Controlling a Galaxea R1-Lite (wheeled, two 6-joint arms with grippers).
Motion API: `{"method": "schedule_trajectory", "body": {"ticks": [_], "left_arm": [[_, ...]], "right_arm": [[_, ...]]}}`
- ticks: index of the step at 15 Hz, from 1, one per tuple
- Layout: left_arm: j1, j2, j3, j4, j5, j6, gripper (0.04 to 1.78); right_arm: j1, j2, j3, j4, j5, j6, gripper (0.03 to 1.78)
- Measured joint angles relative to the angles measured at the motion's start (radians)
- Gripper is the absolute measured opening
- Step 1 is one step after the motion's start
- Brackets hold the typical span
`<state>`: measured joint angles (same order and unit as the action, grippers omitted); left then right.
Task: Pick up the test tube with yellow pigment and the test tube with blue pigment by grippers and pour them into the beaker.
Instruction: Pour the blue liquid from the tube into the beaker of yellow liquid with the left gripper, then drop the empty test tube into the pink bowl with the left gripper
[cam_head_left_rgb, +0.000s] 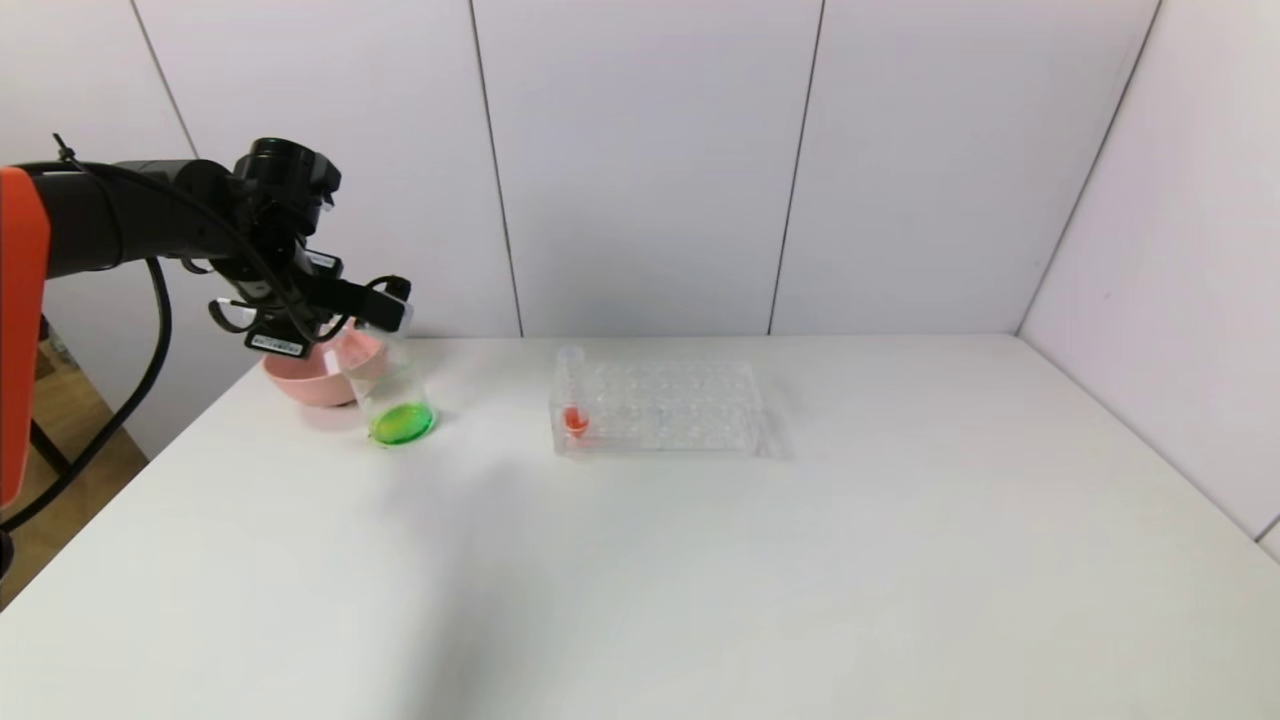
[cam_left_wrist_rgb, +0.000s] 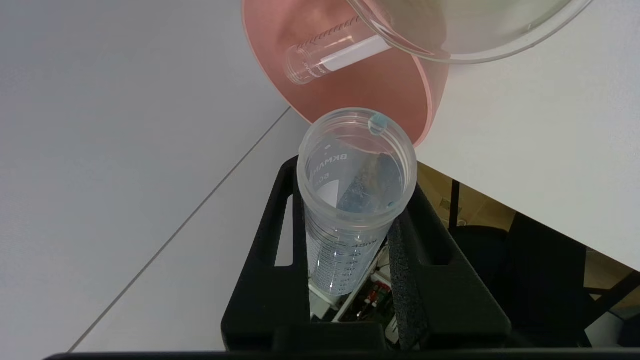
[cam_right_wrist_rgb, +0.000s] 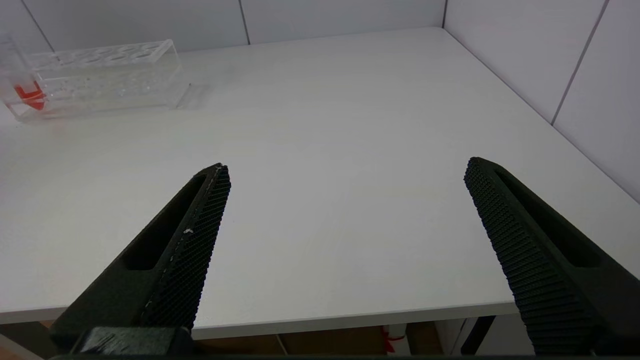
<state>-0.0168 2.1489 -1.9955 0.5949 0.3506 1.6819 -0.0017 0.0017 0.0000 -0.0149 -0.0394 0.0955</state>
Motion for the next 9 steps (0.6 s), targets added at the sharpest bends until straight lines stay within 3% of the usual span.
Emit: {"method": "schedule_trajectory", "body": {"ticks": [4, 9], "left_arm": [[0.006, -0.024, 0.0, -0.002, -0.077, -0.13, 0.46], [0.053, -0.086, 0.015, -0.042, -0.332, -0.693, 0.46]], "right_arm": [[0.0, 0.0, 0.0, 0.0, 0.0, 0.0, 1.71], [0.0, 0.0, 0.0, 0.0, 0.0, 0.0, 1.71]]}}
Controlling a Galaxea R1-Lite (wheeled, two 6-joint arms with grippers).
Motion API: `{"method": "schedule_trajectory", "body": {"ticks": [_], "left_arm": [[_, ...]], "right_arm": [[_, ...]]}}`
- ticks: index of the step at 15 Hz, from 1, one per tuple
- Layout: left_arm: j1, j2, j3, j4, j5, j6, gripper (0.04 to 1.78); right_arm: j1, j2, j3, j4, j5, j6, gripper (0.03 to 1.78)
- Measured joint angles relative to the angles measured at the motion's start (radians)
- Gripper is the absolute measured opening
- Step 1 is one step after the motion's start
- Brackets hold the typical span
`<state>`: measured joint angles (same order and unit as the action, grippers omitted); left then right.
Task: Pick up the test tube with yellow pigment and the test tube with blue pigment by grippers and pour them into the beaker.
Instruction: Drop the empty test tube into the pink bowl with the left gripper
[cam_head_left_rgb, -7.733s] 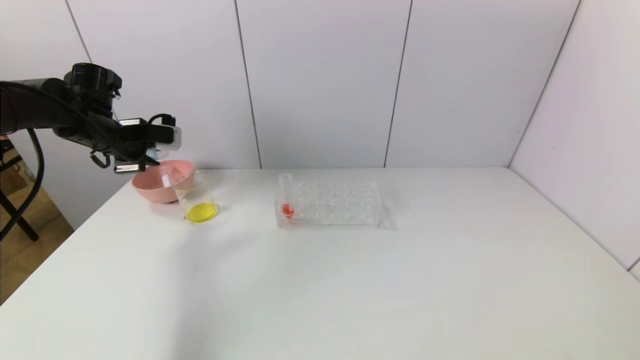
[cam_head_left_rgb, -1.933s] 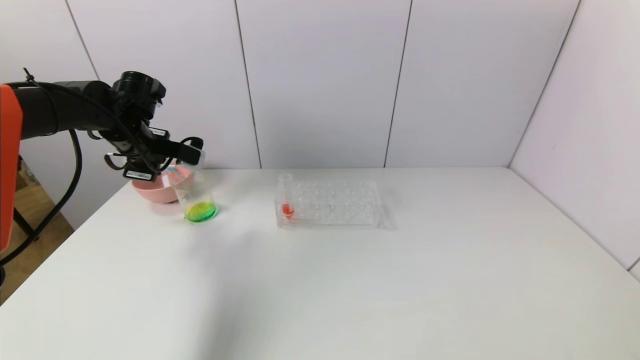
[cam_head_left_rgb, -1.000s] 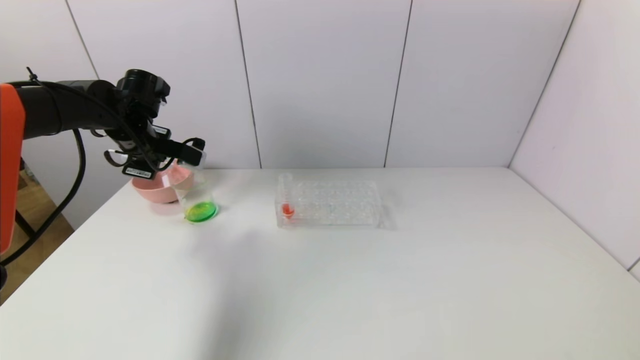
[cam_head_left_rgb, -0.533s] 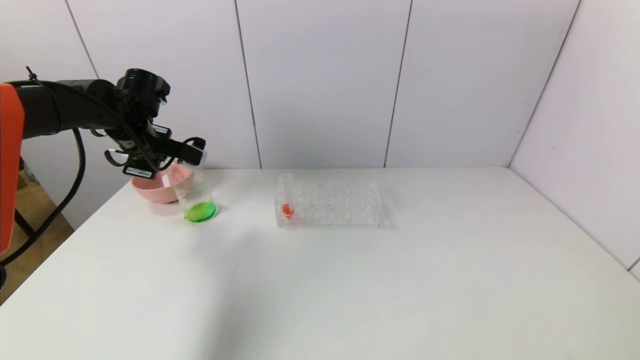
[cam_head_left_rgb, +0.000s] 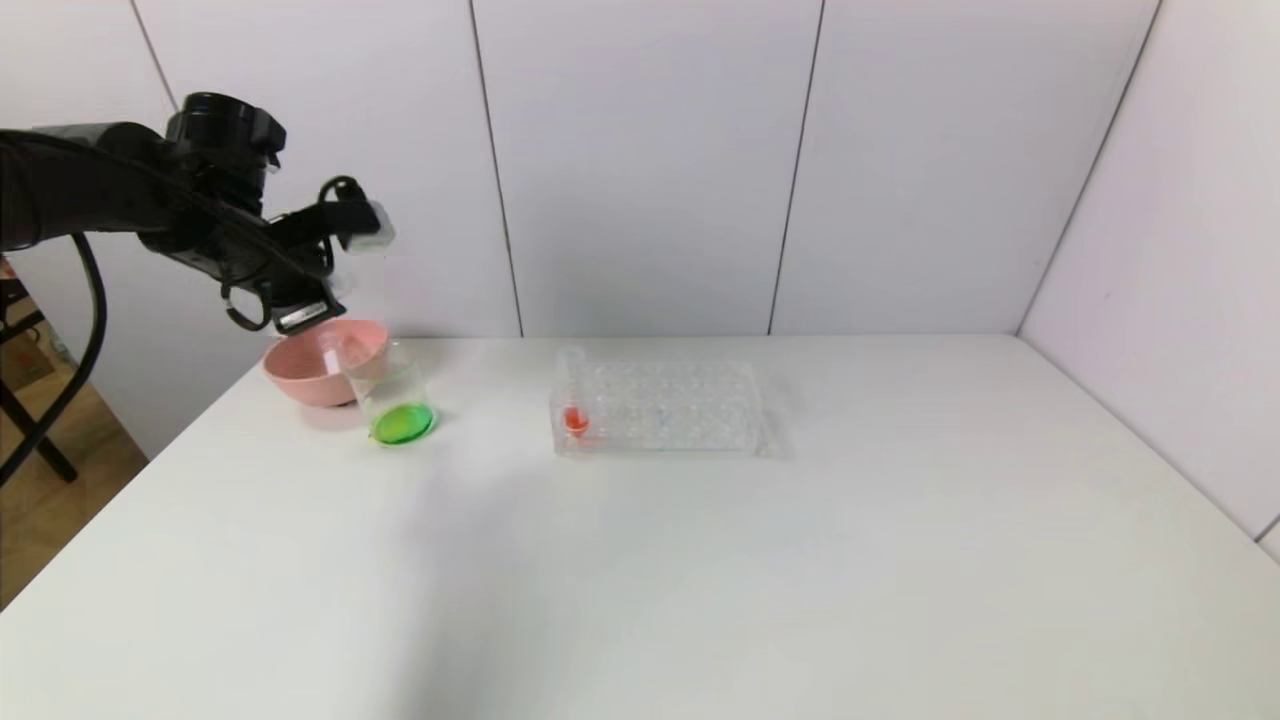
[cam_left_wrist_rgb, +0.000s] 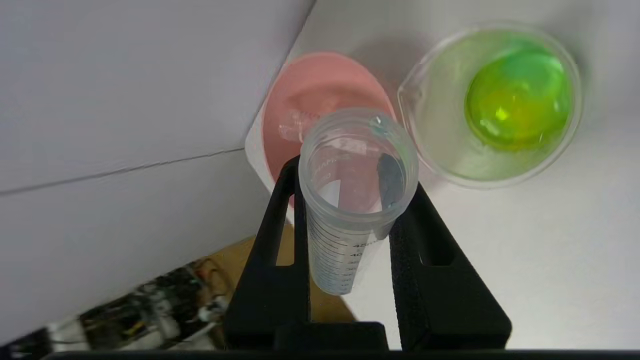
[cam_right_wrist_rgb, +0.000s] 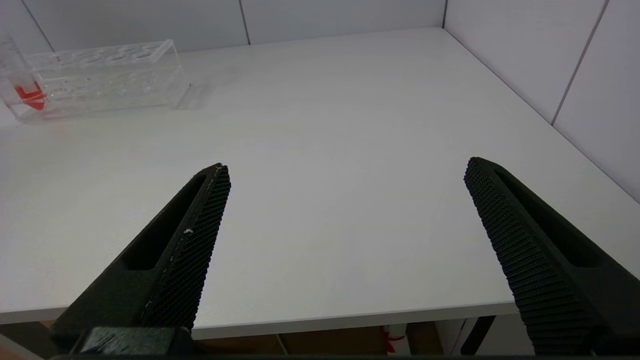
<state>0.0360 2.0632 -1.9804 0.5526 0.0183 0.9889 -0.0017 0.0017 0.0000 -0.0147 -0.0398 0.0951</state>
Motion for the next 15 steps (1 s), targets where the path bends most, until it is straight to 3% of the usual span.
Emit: {"method": "schedule_trajectory", "body": {"ticks": [6, 11, 15], "left_arm": [[0.117, -0.063, 0.059, -0.247, -0.029, -0.647, 0.46], [0.179, 0.011, 0.162, -0.598, -0.049, -0.778, 0.46], [0.186, 0.073, 0.192, -0.674, -0.102, -0.791, 0.46]], "right_arm": [[0.0, 0.0, 0.0, 0.0, 0.0, 0.0, 1.71], [0.0, 0.0, 0.0, 0.0, 0.0, 0.0, 1.71], [0.0, 0.0, 0.0, 0.0, 0.0, 0.0, 1.71]]}}
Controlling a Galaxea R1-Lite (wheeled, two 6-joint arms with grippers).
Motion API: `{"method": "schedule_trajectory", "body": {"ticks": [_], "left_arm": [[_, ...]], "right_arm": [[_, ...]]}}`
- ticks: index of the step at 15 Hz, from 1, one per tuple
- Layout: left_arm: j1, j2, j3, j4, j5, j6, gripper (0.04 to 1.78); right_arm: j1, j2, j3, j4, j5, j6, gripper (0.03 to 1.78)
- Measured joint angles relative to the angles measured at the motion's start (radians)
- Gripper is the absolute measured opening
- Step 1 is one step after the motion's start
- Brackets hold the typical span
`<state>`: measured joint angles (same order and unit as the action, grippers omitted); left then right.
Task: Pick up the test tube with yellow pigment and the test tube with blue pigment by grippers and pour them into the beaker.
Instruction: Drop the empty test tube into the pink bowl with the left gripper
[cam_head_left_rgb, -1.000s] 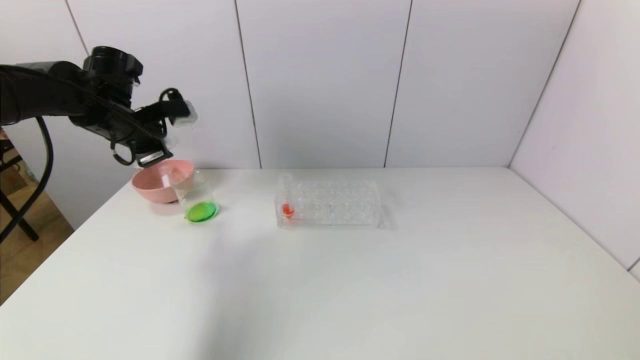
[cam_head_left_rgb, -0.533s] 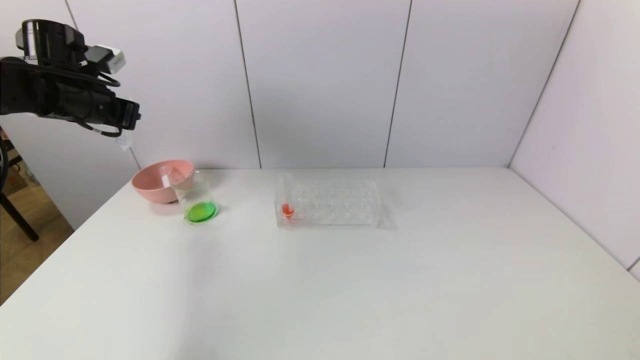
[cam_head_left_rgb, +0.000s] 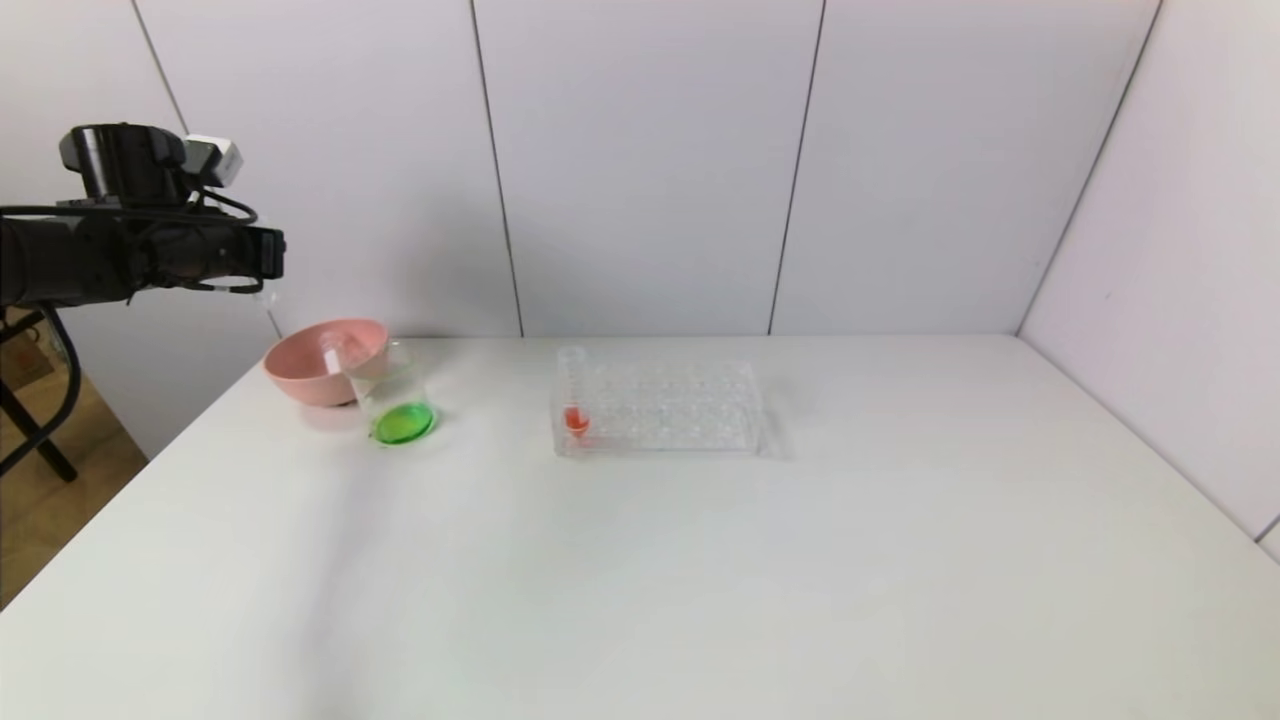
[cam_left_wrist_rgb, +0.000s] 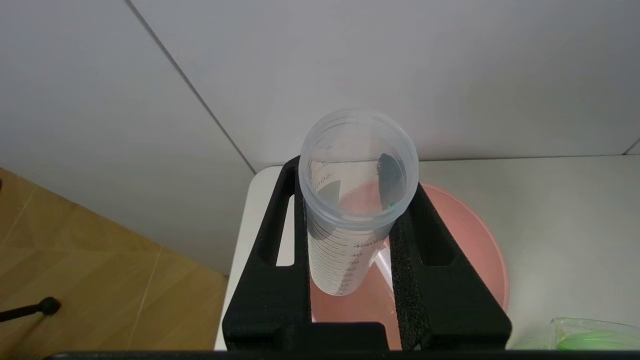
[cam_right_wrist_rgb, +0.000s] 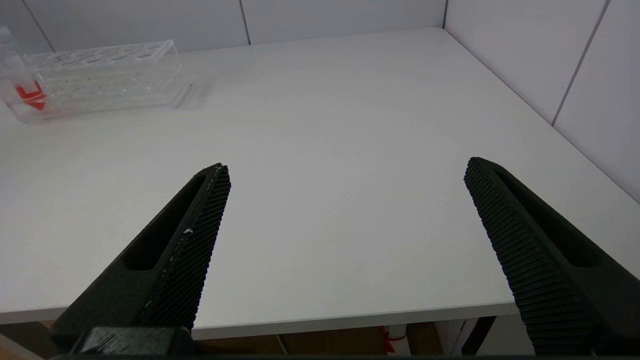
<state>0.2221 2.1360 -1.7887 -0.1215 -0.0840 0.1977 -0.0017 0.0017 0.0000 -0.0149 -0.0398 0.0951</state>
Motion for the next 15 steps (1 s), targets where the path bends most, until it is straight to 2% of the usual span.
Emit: {"method": "schedule_trajectory", "body": {"ticks": [3, 7, 9, 13, 15], "left_arm": [[0.0, 0.032, -0.003, -0.005, -0.02, 0.0, 0.46], [0.016, 0.061, -0.034, -0.004, -0.137, 0.023, 0.57], [0.02, 0.07, -0.041, -0.003, -0.141, 0.027, 0.77], [0.019, 0.074, -0.044, -0.003, -0.142, 0.042, 1.4], [0.02, 0.066, -0.042, -0.003, -0.142, 0.042, 1.62]], "right_arm": [[0.0, 0.0, 0.0, 0.0, 0.0, 0.0, 1.71], [0.0, 0.0, 0.0, 0.0, 0.0, 0.0, 1.71], [0.0, 0.0, 0.0, 0.0, 0.0, 0.0, 1.71], [0.0, 0.0, 0.0, 0.0, 0.0, 0.0, 1.71], [0.0, 0.0, 0.0, 0.0, 0.0, 0.0, 1.71]]}}
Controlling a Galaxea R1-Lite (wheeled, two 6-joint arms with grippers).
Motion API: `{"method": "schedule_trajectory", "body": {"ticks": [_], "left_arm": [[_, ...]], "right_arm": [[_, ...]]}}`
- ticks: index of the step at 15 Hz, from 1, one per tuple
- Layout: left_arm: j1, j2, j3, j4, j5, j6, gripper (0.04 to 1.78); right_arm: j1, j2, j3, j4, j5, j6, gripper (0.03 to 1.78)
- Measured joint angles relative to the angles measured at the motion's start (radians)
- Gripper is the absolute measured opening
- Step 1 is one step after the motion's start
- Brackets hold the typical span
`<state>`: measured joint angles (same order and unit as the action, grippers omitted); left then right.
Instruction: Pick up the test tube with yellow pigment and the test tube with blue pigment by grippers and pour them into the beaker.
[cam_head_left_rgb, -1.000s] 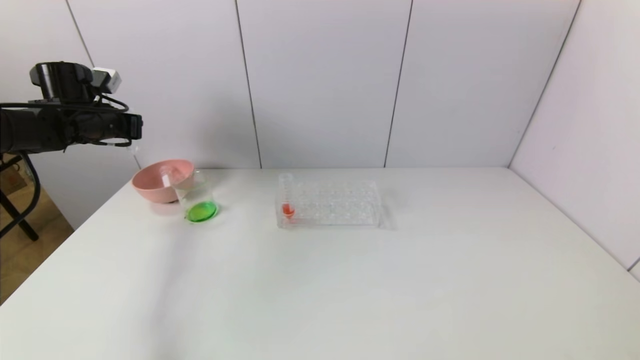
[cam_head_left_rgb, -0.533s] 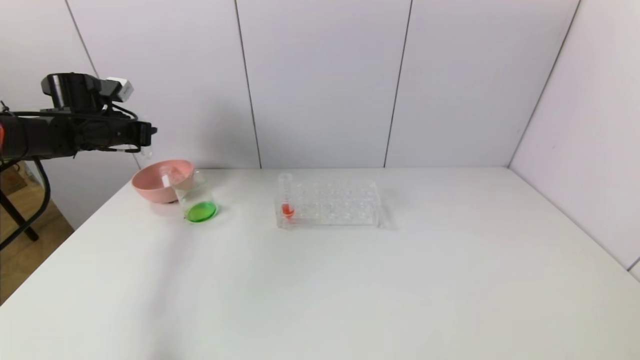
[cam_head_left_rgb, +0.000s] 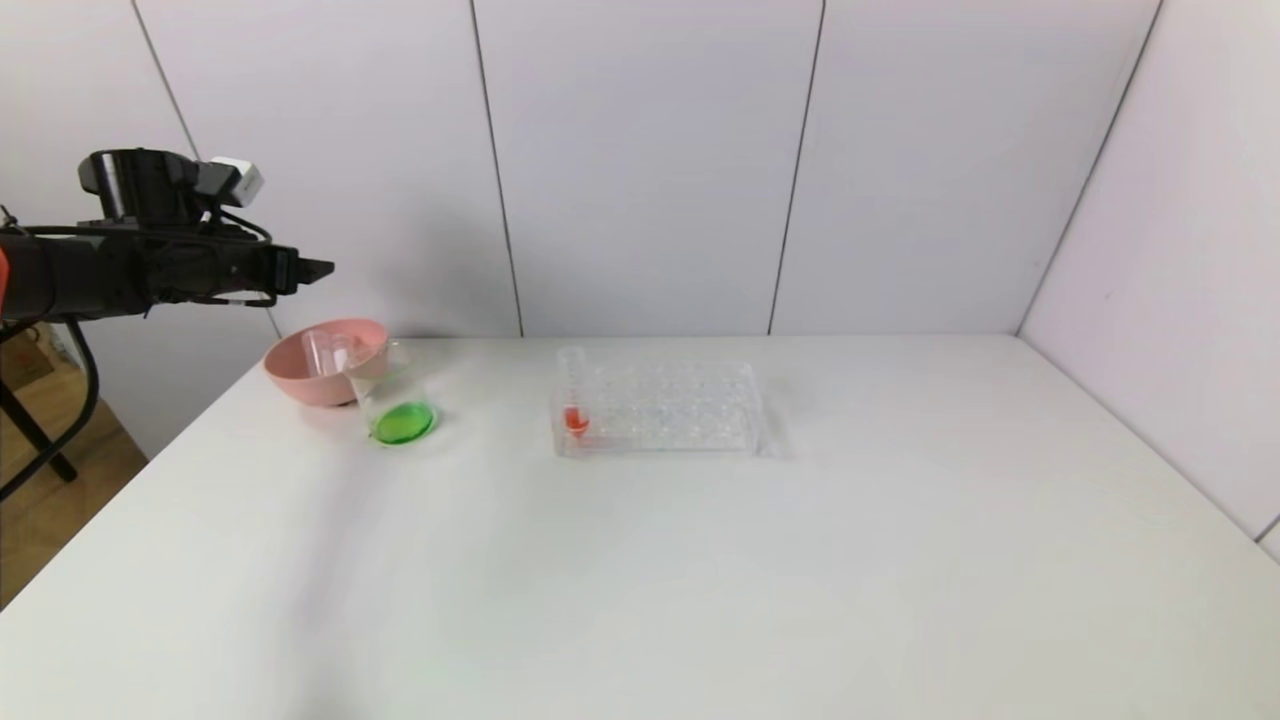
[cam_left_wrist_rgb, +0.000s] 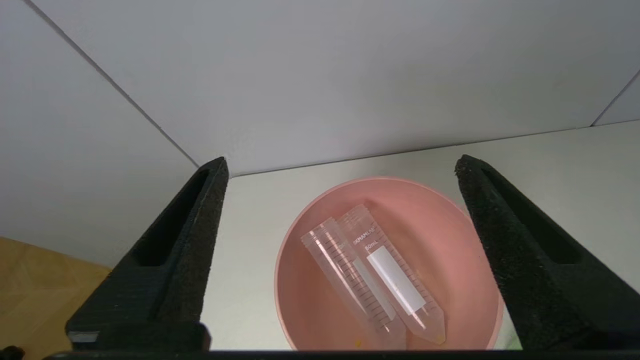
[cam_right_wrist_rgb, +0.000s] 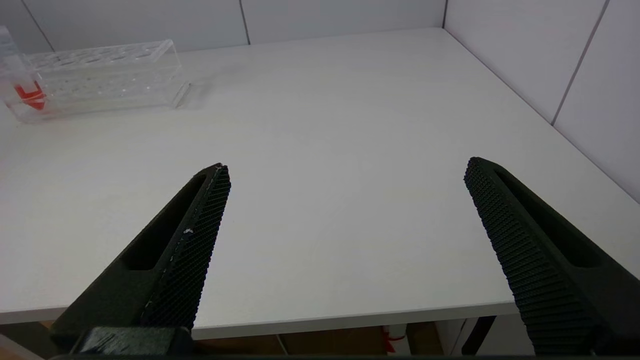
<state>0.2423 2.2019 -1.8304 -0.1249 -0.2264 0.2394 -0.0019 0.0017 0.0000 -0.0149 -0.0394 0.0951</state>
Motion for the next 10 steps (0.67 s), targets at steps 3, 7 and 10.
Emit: {"method": "schedule_trajectory", "body": {"ticks": [3, 7, 10], "left_arm": [[-0.007, -0.066, 0.025, 0.005, -0.001, 0.0, 1.77], [-0.015, -0.297, 0.134, 0.011, -0.007, -0.003, 1.78], [-0.026, -0.569, 0.278, 0.041, -0.08, -0.007, 1.78]], "right_arm": [[0.0, 0.0, 0.0, 0.0, 0.0, 0.0, 1.71], [0.0, 0.0, 0.0, 0.0, 0.0, 0.0, 1.71], [0.0, 0.0, 0.0, 0.0, 0.0, 0.0, 1.71]]}}
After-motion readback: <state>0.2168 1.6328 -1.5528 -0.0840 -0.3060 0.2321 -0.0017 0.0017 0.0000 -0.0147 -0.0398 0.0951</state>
